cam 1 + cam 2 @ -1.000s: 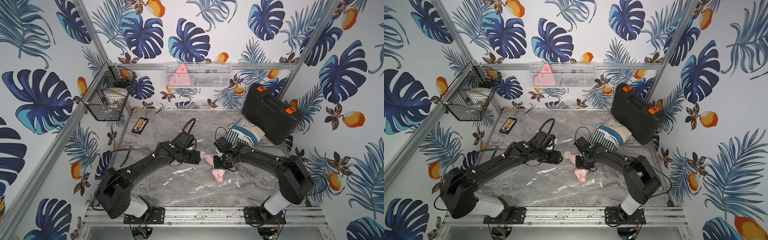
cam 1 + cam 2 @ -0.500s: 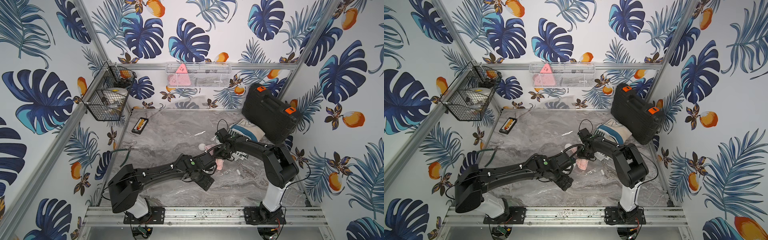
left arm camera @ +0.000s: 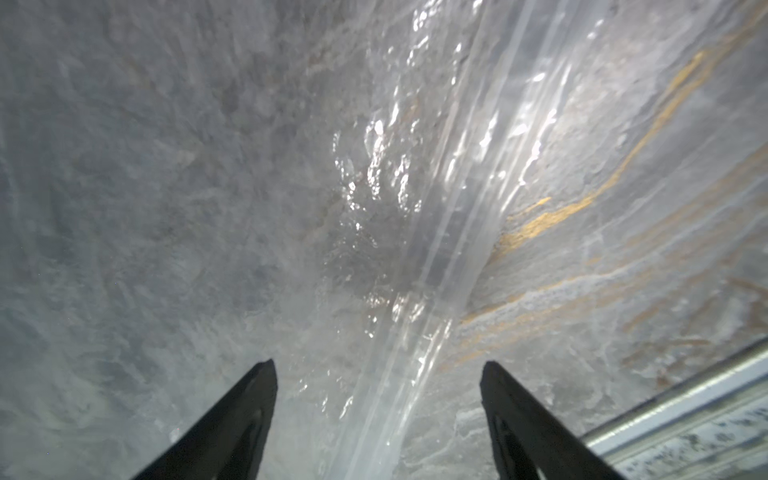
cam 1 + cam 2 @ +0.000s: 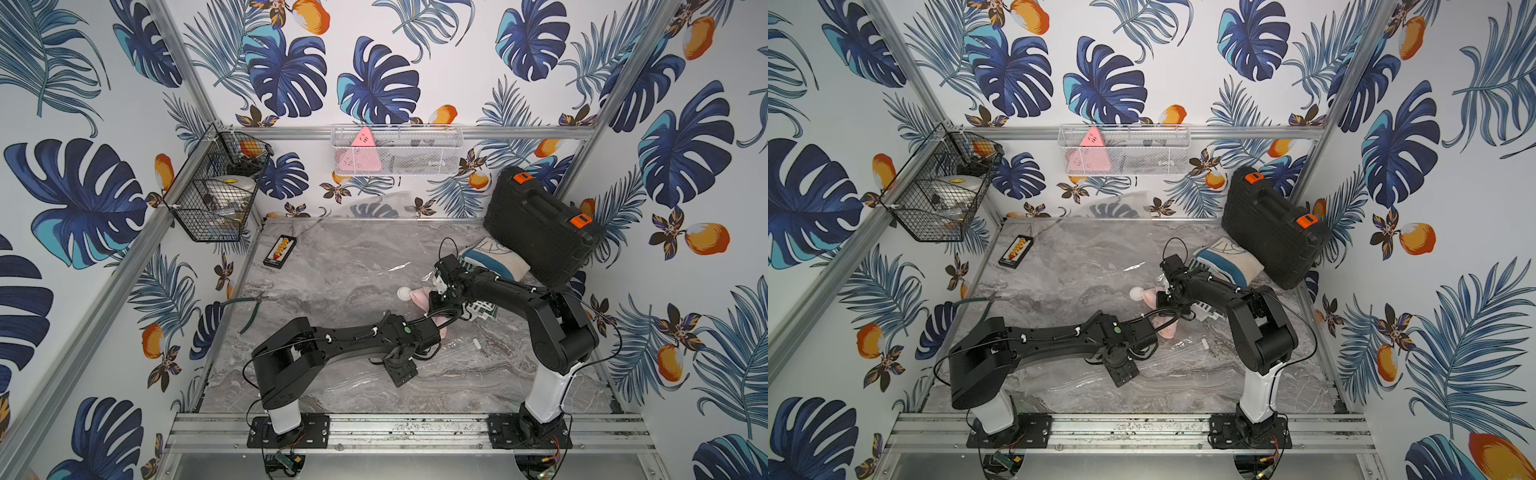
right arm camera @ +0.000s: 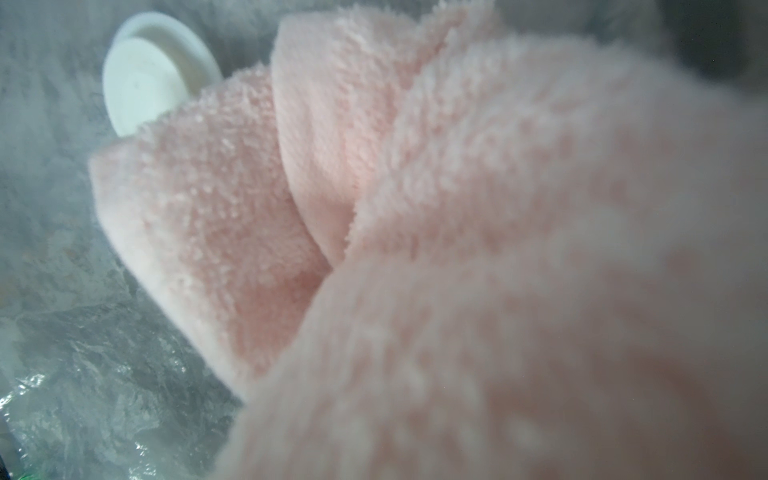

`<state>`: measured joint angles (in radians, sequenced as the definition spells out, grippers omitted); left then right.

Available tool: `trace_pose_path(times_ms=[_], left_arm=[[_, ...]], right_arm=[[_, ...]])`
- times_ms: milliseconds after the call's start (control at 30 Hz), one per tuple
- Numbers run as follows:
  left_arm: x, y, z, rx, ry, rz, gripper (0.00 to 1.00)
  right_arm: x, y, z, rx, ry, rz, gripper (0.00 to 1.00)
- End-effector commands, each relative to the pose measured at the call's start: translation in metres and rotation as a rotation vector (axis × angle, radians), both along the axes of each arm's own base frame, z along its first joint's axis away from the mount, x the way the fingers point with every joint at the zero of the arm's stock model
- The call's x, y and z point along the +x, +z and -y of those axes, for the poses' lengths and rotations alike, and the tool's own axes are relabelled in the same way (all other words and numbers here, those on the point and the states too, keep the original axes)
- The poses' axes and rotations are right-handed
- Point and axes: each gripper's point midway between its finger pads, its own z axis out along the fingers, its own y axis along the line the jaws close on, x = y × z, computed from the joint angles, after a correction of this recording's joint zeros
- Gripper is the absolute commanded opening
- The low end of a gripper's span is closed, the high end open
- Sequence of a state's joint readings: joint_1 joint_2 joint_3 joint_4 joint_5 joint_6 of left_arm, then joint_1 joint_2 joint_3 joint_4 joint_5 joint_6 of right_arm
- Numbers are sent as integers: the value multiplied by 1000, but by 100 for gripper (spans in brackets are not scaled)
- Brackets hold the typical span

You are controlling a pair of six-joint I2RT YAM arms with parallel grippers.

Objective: Place the folded towel into the vacuum bag
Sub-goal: Open the vacuum bag at the center of the board.

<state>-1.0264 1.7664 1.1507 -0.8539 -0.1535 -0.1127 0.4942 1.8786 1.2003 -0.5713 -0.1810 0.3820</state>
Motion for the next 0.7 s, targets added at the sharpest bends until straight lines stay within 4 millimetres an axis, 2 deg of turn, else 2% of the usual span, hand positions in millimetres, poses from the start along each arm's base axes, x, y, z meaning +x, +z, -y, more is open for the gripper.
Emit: trace_pose_path(times_ms=[0,67,233,267,300,400,433,567,667], left_arm=[[4,-5,-12,45,-14,-6,75],[5,-4,-11,23,-10,-15,73],[17,2,-19,25,9,18,57],[18,5,-20,23,10,21,58],[13,8,-19,6,5,-2,64],[-10,13,-10,-50,-3,-90,83],[-17,10,-12,-28,-12,-108,86],[-21,-8,-23,53,-1,-111,87],[-14,-9,-21,70,-6,-92,86]], right_arm=[[-8,-25,38,-193,-12,-34,14],[-7,-26,38,-196,-10,-35,13],[-6,-27,41,-212,-4,-34,13],[-6,-27,41,-213,-4,-34,13],[-7,-27,41,-215,-2,-35,13],[-6,-27,42,-216,-3,-33,13],[-5,-27,42,-217,-2,-32,13],[-2,-28,43,-216,-6,-35,13],[-3,-29,43,-216,-5,-39,13]])
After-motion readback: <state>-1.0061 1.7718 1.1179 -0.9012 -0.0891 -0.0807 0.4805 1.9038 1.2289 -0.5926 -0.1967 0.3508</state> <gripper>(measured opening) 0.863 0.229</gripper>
